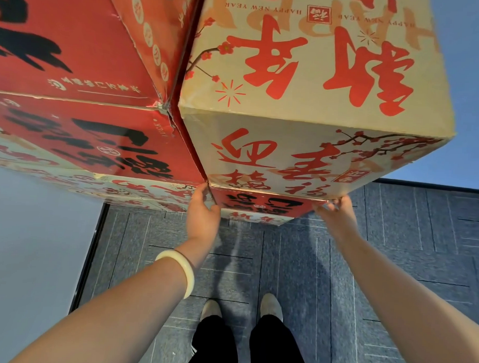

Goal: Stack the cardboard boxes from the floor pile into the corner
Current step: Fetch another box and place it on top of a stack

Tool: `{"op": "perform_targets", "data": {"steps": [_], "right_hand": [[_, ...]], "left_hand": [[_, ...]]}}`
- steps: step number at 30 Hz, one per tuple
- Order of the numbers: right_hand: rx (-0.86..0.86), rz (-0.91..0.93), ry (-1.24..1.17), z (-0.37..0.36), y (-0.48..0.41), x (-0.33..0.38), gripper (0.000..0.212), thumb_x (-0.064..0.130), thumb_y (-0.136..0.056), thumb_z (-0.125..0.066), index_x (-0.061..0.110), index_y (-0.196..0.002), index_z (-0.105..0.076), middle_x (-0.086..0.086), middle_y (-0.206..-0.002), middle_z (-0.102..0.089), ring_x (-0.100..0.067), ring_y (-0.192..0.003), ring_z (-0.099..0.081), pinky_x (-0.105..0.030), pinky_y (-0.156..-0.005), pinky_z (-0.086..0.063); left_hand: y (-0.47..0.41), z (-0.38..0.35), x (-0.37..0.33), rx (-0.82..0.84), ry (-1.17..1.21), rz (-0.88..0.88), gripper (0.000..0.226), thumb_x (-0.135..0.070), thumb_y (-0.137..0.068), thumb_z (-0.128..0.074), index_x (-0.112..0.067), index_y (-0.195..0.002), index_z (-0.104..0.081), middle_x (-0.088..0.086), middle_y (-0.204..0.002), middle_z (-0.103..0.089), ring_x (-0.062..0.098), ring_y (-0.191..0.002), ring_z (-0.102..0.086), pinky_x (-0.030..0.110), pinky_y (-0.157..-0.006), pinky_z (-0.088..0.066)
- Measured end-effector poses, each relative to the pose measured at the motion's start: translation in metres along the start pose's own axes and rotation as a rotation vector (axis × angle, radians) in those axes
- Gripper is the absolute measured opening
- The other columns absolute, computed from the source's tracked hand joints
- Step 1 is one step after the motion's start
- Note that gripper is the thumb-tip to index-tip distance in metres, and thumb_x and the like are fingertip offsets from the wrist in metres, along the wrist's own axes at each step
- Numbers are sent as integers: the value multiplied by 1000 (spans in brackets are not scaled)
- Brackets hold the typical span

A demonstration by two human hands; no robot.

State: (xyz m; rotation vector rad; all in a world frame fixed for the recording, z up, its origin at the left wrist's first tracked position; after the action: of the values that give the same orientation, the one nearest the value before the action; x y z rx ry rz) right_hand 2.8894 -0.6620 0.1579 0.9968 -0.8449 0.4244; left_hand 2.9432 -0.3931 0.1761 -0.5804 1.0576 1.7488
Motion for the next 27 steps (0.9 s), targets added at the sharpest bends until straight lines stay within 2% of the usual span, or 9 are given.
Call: {"op": "perform_targets", "data": {"steps": [2,5,8,10,13,15,18,22,27], "right_hand": [[-7,-3,7,4,2,1,61,10,-84,-67,21,-135,-36,11,-127,-51,-10,-121,-47,-30,-94,-39],[-4,25,50,11,11,6,66,14,-83,-69,23,-139,-35,6,-140,-46,-14,-131,-42,-35,-105,-35],[-12,57,19,17,25,14,78,12,-84,-69,20,-146,-23,1,-151,-34,-17,-138,-33,-40,-113,-29],[-23,71,12,19,36,19,81,12,-84,-68,19,-148,-20,-1,-152,-31,-18,-138,-33,-41,-113,-30],[-27,79,24,22,52,28,79,14,-84,-68,20,-148,-20,-3,-153,-29,-19,-138,-33,-42,-113,-30],[-18,92,37,24,59,34,79,13,-84,-68,19,-147,-21,-5,-153,-29,-20,-139,-32,-42,-113,-30],[15,123,40,29,66,44,78,10,-84,-68,15,-147,-22,-8,-152,-30,-21,-139,-32,-38,-113,-30],[45,152,71,37,65,52,83,11,-83,-69,13,-148,-17,-10,-153,-28,-23,-139,-32,-38,-112,-30],[52,174,58,43,60,53,88,15,-82,-71,17,-149,-14,-11,-153,-26,-23,-139,-31,-41,-113,-30]], "left_hand": [[1,4,1,0,-2,-5,55,3,-88,-49,-12,-140,-37,7,-136,-49,21,-127,-45,36,-106,-38],[3,13,-1,-8,-10,-29,56,2,-88,-50,-12,-140,-37,8,-135,-50,20,-126,-46,32,-104,-39],[7,24,-9,2,-5,-69,56,3,-87,-50,-13,-140,-38,3,-135,-50,-3,-109,-54,12,-88,-42],[12,31,-15,10,-7,-89,57,3,-87,-51,-14,-140,-38,2,-134,-50,-5,-96,-53,12,-78,-41],[21,42,-25,11,-5,-133,56,2,-87,-52,-13,-139,-38,5,-134,-50,13,-112,-52,22,-87,-41],[25,47,-29,7,-20,-150,56,2,-87,-53,-12,-139,-39,7,-135,-50,18,-119,-51,26,-96,-42],[33,52,-35,-15,-49,-158,56,-1,-87,-55,-13,-139,-39,6,-133,-51,11,-103,-55,29,-91,-46],[39,48,-44,-50,-8,-202,56,-4,-87,-58,-12,-138,-38,7,-133,-52,19,-121,-49,33,-102,-42],[44,40,-63,-56,65,-224,58,-9,-86,-62,-13,-139,-38,3,-134,-52,16,-123,-48,33,-104,-41]]}}
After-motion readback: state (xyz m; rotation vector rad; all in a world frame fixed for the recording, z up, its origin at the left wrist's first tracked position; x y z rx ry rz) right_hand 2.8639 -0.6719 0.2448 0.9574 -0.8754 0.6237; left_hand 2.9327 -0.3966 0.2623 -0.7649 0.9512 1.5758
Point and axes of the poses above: each hand's wrist, its own y-axis away from the middle knuckle, its own z-axis out of the back of the hand, x = y × z, the point moved 2 cm from there along -y, towards the middle knuckle
